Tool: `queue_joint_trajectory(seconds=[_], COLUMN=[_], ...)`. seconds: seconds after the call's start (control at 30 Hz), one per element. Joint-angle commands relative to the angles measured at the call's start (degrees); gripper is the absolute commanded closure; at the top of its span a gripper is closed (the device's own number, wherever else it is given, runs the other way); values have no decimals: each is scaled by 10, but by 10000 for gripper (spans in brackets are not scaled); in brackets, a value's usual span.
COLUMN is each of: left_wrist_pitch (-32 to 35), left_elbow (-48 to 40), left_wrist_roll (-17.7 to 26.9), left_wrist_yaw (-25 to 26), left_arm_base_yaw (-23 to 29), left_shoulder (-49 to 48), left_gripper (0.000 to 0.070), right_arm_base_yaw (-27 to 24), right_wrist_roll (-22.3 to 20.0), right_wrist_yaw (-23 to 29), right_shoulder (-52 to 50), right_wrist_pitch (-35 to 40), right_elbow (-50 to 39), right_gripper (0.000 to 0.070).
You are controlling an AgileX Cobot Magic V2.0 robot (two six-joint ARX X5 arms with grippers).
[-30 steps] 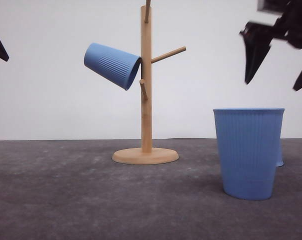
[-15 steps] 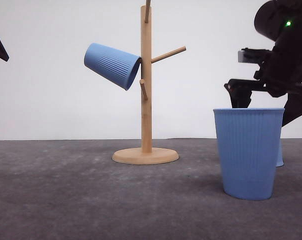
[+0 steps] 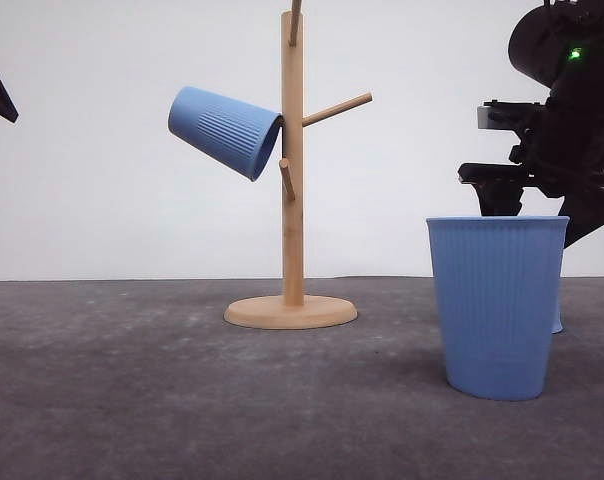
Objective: Place three cups
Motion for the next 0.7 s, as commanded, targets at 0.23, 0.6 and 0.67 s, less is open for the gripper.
queue_joint_trajectory(seconds=[0.23,0.6,0.67], left_wrist_pitch=[4,5,5], left_elbow=[4,4,4], left_wrist_roll=[-1,-1,-1], left_wrist_yaw=[-1,-1,-1], left_arm_base_yaw=[0,0,0], left_shoulder=[4,4,4], left_gripper=[269,269,269], right_arm_base_yaw=[2,-23,-33], right_wrist_roll=[-21,25,31], right_wrist_yaw=[3,-77,-114], right_shoulder=[-36,-177,-181], right_wrist_pitch=[-11,-63,-86], right_elbow=[10,39,65], right_gripper=[319,319,319])
